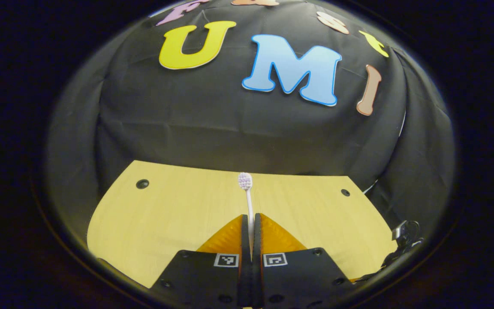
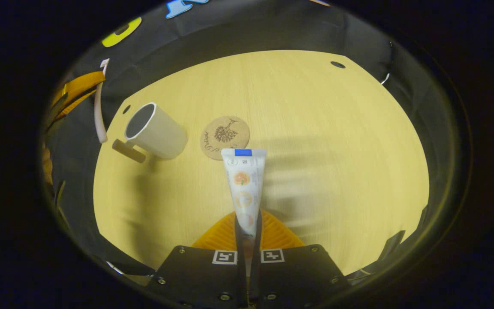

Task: Put the toothbrush and toothpaste on the desktop into the cup, then pick up the cup and place it on the coaster on the desktop.

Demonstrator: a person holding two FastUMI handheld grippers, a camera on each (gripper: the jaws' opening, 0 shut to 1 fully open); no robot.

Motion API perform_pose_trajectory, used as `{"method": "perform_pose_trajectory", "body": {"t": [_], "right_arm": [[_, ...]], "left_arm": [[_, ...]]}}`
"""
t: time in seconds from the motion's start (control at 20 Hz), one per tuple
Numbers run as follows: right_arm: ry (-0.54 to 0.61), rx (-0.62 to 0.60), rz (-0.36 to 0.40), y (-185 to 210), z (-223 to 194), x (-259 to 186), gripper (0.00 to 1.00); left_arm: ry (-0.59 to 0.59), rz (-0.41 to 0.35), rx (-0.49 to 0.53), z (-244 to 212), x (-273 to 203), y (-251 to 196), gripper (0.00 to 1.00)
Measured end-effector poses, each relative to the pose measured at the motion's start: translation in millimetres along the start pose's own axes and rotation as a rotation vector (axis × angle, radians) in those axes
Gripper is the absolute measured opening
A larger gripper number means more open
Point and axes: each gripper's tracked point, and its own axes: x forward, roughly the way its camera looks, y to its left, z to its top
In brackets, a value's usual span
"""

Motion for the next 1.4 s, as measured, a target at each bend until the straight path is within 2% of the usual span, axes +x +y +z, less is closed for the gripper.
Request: {"method": "perform_pose_trajectory", "body": {"t": [0.05,0.1,0.25,0.5,0.65,0.7,0.75,1.0,1.15,1.3,1.35,1.4], "right_arm": [[0.002,0.006,-0.004,-2,1,0,0.06],[0.004,0.011,-0.008,-5,1,2,0.06],[0.006,0.028,-0.009,-8,5,1,0.06],[-0.006,0.062,0.001,-7,18,-2,0.06],[-0.03,0.072,0.009,-1,33,-7,0.06],[-0.039,0.072,0.015,1,39,-9,0.06],[-0.048,0.072,0.02,4,45,-12,0.06],[-0.118,0.06,0.071,31,84,-21,0.06],[-0.16,0.026,0.095,50,103,-27,0.06],[-0.187,0.016,0.124,69,118,-32,0.05],[-0.194,0.013,0.132,75,123,-34,0.05],[-0.2,0.012,0.14,81,129,-34,0.05]], "left_arm": [[-0.002,-0.008,0.018,1,9,-3,0.13],[-0.007,-0.018,0.031,1,18,-7,0.07],[-0.015,-0.025,0.051,-2,46,-10,0.07],[0.025,-0.01,0.088,-34,75,-2,0.07],[0.045,-0.011,0.083,-52,78,0,0.07],[0.043,-0.015,0.085,-51,79,-2,0.13],[0.04,-0.013,0.093,-51,78,-1,0.07],[0.061,0.01,0.114,-66,73,6,0.07],[0.063,-0.002,0.095,-72,60,7,0.15],[0.072,0.015,0.096,-75,52,15,0.16],[0.074,0.02,0.093,-76,47,18,0.21],[0.078,0.024,0.088,-77,43,20,0.17]]}}
